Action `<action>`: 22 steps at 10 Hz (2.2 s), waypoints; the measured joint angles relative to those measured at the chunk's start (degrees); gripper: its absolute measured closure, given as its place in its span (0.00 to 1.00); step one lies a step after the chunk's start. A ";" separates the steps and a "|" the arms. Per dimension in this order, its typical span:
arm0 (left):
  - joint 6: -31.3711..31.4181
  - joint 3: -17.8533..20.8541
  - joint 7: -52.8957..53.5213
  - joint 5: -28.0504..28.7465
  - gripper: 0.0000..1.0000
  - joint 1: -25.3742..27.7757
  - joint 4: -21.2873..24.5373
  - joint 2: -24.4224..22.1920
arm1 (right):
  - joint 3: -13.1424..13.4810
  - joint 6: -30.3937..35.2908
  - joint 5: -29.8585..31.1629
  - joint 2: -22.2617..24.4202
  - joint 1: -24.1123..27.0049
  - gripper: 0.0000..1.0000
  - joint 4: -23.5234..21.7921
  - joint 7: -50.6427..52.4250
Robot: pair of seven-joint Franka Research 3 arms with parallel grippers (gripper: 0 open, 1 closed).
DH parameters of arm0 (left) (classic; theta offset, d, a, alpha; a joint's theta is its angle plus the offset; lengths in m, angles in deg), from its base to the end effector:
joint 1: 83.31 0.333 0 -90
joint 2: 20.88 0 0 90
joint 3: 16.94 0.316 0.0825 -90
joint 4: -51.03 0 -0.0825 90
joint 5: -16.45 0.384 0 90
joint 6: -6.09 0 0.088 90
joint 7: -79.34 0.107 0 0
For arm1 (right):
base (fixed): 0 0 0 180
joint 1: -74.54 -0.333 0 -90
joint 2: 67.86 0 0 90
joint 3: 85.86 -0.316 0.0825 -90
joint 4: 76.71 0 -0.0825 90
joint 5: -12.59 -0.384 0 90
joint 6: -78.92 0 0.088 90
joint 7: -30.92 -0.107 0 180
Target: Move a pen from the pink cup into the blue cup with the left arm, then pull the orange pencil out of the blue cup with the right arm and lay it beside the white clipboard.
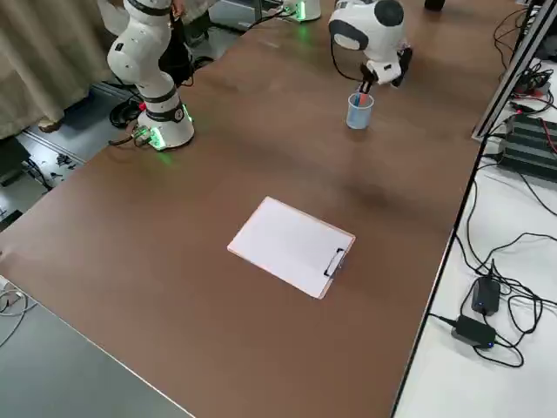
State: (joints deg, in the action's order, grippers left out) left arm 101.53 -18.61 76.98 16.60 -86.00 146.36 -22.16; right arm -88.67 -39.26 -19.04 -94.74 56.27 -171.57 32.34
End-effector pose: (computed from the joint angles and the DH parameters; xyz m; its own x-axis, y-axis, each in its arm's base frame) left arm 0.5533 -0.0421 0.6011 0.9991 -0.0351 0.0244 -0.0351 -0.9994 -0.0023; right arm 0.6183 0.2640 0.3411 0.9843 0.1339 -0.1152 0.0651 -0.8814 -0.4679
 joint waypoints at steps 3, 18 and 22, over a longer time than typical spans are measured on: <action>0.15 0.22 -1.11 0.18 0.00 0.10 -0.09 0.00 | 4.43 5.38 1.28 2.71 0.08 0.83 2.02 0.22; 0.15 0.15 -1.15 0.09 0.00 0.59 -1.08 0.35 | 11.98 22.84 21.70 -12.05 8.99 0.83 12.46 10.09; 0.15 0.14 -1.17 0.09 0.00 0.59 -1.08 0.60 | 11.97 13.00 21.70 -15.28 8.99 0.83 12.63 10.19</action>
State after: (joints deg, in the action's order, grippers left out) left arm 101.68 -18.47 75.82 16.69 -85.41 145.28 -21.56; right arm -76.70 -26.26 2.65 -110.01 65.26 -158.94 42.52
